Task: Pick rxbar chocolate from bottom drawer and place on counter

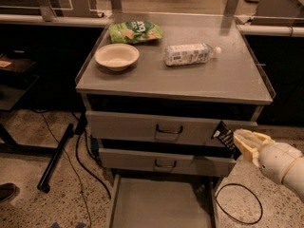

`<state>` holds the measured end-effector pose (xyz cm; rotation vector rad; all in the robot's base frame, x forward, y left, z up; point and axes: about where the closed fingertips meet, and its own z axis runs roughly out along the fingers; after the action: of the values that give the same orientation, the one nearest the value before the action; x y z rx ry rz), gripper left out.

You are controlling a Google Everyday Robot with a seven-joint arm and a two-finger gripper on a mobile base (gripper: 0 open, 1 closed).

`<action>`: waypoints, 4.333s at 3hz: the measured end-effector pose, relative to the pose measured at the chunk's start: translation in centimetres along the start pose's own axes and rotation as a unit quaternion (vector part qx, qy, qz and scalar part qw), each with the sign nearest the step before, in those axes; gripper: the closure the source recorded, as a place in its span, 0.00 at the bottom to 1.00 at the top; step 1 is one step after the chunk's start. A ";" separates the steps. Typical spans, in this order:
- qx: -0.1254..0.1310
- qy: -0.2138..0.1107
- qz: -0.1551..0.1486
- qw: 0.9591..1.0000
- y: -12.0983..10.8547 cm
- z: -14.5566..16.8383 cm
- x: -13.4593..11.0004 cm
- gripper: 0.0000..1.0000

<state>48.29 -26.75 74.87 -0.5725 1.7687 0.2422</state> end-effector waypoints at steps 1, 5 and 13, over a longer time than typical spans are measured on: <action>0.017 -0.036 -0.016 0.999 -1.4 0.1 -5.4 1.00; 0.041 -0.069 -0.061 0.995 -8.0 4.4 -17.6 1.00; -0.069 -0.006 -0.116 0.991 -5.7 11.5 -15.7 0.96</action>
Offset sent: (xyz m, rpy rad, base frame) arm 0.0300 0.0037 0.1771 -0.0299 -0.2860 -0.0300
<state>63.72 -22.53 87.40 -0.8682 1.6652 0.2050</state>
